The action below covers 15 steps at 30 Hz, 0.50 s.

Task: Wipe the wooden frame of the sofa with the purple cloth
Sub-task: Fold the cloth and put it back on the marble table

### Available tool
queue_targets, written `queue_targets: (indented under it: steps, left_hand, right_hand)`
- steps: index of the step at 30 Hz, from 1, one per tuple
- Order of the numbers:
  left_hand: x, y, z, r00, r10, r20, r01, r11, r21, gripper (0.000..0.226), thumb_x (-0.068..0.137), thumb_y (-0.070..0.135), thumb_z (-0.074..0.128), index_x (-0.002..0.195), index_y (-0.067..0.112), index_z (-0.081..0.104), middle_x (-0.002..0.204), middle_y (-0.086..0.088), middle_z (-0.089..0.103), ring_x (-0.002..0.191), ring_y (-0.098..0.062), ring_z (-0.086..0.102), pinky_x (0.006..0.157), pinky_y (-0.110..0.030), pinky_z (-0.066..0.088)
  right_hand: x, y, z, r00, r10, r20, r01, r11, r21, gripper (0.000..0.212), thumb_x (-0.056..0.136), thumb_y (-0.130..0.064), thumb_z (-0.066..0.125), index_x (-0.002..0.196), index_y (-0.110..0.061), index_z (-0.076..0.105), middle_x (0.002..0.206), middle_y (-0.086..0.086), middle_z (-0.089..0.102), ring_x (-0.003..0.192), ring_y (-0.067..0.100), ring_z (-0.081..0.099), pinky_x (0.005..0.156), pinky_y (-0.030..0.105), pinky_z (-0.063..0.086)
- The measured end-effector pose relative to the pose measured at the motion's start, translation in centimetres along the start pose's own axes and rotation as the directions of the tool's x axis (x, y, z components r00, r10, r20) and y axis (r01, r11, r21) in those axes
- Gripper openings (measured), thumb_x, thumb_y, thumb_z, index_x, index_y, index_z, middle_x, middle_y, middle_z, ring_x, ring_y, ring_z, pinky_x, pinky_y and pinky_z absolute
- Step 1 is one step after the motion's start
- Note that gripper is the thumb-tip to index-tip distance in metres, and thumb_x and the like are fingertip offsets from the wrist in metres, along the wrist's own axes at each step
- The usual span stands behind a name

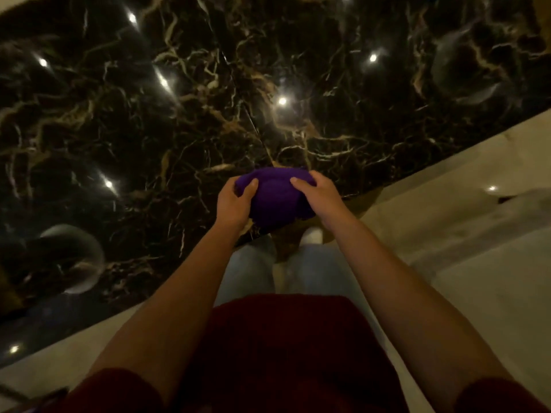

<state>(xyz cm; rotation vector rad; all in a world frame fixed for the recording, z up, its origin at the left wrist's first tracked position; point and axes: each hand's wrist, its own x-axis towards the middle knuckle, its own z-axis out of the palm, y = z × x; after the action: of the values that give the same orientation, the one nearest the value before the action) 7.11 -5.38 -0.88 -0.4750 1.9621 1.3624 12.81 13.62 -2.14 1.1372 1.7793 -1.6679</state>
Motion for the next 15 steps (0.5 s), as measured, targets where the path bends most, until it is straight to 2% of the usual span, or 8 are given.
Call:
queue_targets:
  steps: [2, 3, 4, 6, 8, 10, 12, 15]
  left_hand:
    - [5.6, -3.4, 1.9, 0.996, -0.063, -0.065, 0.064, 0.998, 0.008, 0.034, 0.099, 0.033, 0.064, 0.13, 0.018, 0.057, 0.108, 0.01, 0.061, 0.11, -0.015, 0.062, 0.073, -0.014, 0.054]
    - [6.3, -2.9, 2.0, 0.997, -0.037, -0.065, 0.038, 0.999, 0.019, 0.035, 0.099, 0.032, 0.065, 0.129, 0.017, 0.058, 0.106, 0.01, 0.063, 0.11, -0.017, 0.064, 0.069, -0.011, 0.054]
    - [9.2, -4.9, 3.0, 0.994, -0.075, -0.083, 0.078, 0.996, 0.034, 0.036, 0.098, 0.032, 0.066, 0.129, 0.015, 0.058, 0.108, 0.006, 0.065, 0.111, -0.019, 0.064, 0.072, -0.013, 0.056]
    - [12.6, -6.7, 3.8, 0.989, -0.104, -0.105, 0.113, 0.99, 0.082, 0.041, 0.098, 0.032, 0.067, 0.132, 0.012, 0.058, 0.119, -0.005, 0.067, 0.116, -0.025, 0.064, 0.091, -0.032, 0.059]
    - [17.0, -10.5, 5.8, 0.977, -0.162, -0.136, 0.18, 0.975, 0.133, 0.043, 0.096, 0.035, 0.068, 0.132, 0.012, 0.059, 0.123, -0.008, 0.066, 0.118, -0.027, 0.063, 0.1, -0.041, 0.055]
    - [18.7, -11.6, 6.5, 0.976, -0.167, -0.139, 0.192, 0.962, 0.196, 0.043, 0.095, 0.038, 0.068, 0.13, 0.014, 0.06, 0.123, -0.007, 0.066, 0.118, -0.026, 0.063, 0.101, -0.04, 0.054]
    - [20.0, -12.6, 7.3, 0.973, -0.141, -0.183, 0.185, 0.949, 0.254, 0.044, 0.095, 0.04, 0.068, 0.13, 0.014, 0.061, 0.126, -0.008, 0.066, 0.117, -0.024, 0.062, 0.099, -0.034, 0.051]
    - [20.9, -13.4, 8.6, 0.962, -0.137, -0.238, 0.211, 0.924, 0.318, 0.046, 0.096, 0.042, 0.066, 0.132, 0.015, 0.059, 0.129, -0.008, 0.065, 0.12, -0.023, 0.06, 0.102, -0.035, 0.048]
  right_hand:
    - [7.0, 2.5, 0.6, 0.998, 0.056, 0.011, -0.056, 0.997, -0.061, 0.036, 0.098, -0.039, 0.068, 0.13, -0.025, 0.058, 0.108, -0.009, 0.059, 0.096, 0.009, 0.06, 0.068, 0.02, 0.045]
    - [7.7, 2.3, 0.2, 0.999, 0.044, 0.022, -0.042, 0.997, -0.068, 0.035, 0.099, -0.039, 0.067, 0.129, -0.026, 0.058, 0.108, -0.01, 0.059, 0.1, 0.011, 0.061, 0.068, 0.02, 0.046]
    - [11.2, 3.7, 0.4, 0.996, 0.076, 0.055, -0.07, 0.992, -0.105, 0.038, 0.099, -0.041, 0.067, 0.132, -0.024, 0.058, 0.11, -0.01, 0.06, 0.107, 0.015, 0.062, 0.071, 0.022, 0.048]
    - [15.1, 4.9, 0.3, 0.991, 0.096, 0.091, -0.076, 0.977, -0.2, 0.053, 0.1, -0.045, 0.065, 0.143, -0.016, 0.055, 0.129, -0.002, 0.062, 0.122, 0.023, 0.059, 0.089, 0.031, 0.053]
    - [20.6, 8.0, 0.2, 0.983, 0.138, 0.12, -0.093, 0.944, -0.318, 0.054, 0.1, -0.05, 0.062, 0.141, -0.014, 0.058, 0.135, 0.007, 0.063, 0.125, 0.025, 0.059, 0.101, 0.038, 0.051]
    - [22.7, 9.0, 0.0, 0.982, 0.11, 0.152, -0.038, 0.909, -0.415, 0.043, 0.101, -0.052, 0.059, 0.121, -0.014, 0.068, 0.112, 0.003, 0.068, 0.11, 0.023, 0.065, 0.087, 0.033, 0.049]
    - [24.2, 9.7, 0.0, 0.992, 0.045, 0.119, 0.025, 0.851, -0.525, 0.04, 0.101, -0.055, 0.057, 0.1, -0.016, 0.068, 0.09, -0.004, 0.063, 0.092, 0.02, 0.063, 0.074, 0.031, 0.042]
    - [25.0, 10.5, 0.2, 0.996, -0.07, 0.059, 0.092, 0.746, -0.659, 0.04, 0.099, -0.058, 0.058, 0.087, -0.02, 0.061, 0.078, -0.007, 0.057, 0.082, 0.018, 0.061, 0.068, 0.031, 0.039]
